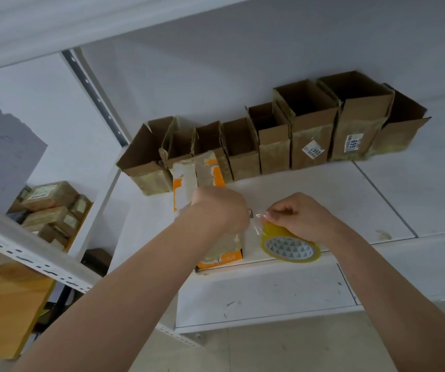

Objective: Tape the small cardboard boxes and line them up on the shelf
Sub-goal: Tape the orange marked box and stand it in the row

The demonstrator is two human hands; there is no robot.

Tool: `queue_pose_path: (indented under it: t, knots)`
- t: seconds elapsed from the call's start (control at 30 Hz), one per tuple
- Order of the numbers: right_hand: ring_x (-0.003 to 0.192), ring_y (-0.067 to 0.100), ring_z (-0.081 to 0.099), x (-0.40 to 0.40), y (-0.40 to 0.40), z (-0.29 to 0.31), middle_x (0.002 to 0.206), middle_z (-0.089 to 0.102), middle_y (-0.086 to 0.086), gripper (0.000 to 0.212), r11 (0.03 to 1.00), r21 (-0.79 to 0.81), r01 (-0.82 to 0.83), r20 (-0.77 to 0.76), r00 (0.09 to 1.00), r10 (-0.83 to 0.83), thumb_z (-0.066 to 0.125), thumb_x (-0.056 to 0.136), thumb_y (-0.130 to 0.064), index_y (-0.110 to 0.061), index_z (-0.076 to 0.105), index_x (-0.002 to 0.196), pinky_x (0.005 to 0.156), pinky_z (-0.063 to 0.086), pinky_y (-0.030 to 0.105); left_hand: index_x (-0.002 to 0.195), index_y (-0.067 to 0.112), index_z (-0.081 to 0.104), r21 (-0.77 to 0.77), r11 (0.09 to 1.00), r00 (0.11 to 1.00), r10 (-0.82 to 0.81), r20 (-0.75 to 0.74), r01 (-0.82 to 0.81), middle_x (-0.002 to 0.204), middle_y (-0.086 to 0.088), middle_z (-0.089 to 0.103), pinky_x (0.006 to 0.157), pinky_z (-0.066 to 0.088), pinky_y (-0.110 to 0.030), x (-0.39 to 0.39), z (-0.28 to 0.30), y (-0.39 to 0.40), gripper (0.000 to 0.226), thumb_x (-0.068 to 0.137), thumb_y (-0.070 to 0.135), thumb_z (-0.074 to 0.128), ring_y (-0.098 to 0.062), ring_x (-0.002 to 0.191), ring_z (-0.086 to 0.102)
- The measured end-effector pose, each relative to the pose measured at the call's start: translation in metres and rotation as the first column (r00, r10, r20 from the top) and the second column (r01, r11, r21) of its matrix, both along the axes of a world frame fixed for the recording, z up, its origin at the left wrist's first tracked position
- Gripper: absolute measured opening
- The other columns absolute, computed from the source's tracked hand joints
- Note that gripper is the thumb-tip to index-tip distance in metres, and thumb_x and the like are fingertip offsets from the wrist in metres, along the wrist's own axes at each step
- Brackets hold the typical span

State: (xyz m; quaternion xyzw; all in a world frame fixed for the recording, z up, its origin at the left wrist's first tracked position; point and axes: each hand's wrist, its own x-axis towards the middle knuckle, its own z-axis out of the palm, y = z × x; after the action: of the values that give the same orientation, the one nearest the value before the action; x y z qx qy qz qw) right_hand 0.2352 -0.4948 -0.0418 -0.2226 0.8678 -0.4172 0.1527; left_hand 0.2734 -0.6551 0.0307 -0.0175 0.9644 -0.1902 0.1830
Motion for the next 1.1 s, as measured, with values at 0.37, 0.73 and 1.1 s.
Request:
queue_pose_path:
  t: [0.37, 0.73, 1.1]
  knots:
    - [0.084, 0.015, 0.069, 0.008, 0.011, -0.011, 0.080, 0.073, -0.011, 0.020, 0.990, -0.087, 0.114, 0.182, 0.979, -0.096, 0.062, 0.091, -0.044, -0.042, 0.077, 0.078, 0.092, 0.052, 0.047, 0.093, 0.014, 0.054, 0.766, 0.638, 0.903, 0.369, -0.218, -0.076, 0.083, -0.002, 0.061, 0.060, 0.044, -0.028, 0.011, 0.004, -0.040, 0.035, 0.102, 0.046, 0.040, -0.011, 0.067, 0.056]
    - [0.080, 0.015, 0.070, 0.007, 0.024, -0.019, 0.073, 0.073, -0.010, 0.021, 0.977, -0.050, 0.207, 0.246, 0.951, -0.189, 0.063, 0.090, -0.046, -0.040, 0.077, 0.075, 0.092, 0.053, 0.046, 0.124, 0.013, 0.043, 0.398, 0.906, 0.903, 0.288, -0.320, -0.148, 0.086, 0.003, 0.051, 0.063, 0.041, -0.033, 0.004, -0.021, -0.017, 0.052, 0.086, 0.039, 0.066, -0.021, 0.080, 0.052]
    - [0.077, 0.011, 0.070, 0.004, 0.016, -0.009, 0.074, 0.073, -0.014, 0.021, 0.964, -0.136, 0.226, 0.203, 0.959, -0.196, 0.061, 0.092, -0.043, -0.043, 0.076, 0.077, 0.089, 0.054, 0.045, 0.123, 0.013, 0.056, 0.287, 0.925, 0.848, 0.352, -0.396, -0.250, 0.116, -0.007, 0.053, 0.067, 0.041, -0.034, -0.004, -0.023, -0.031, 0.059, 0.088, 0.061, 0.053, -0.025, 0.092, 0.058]
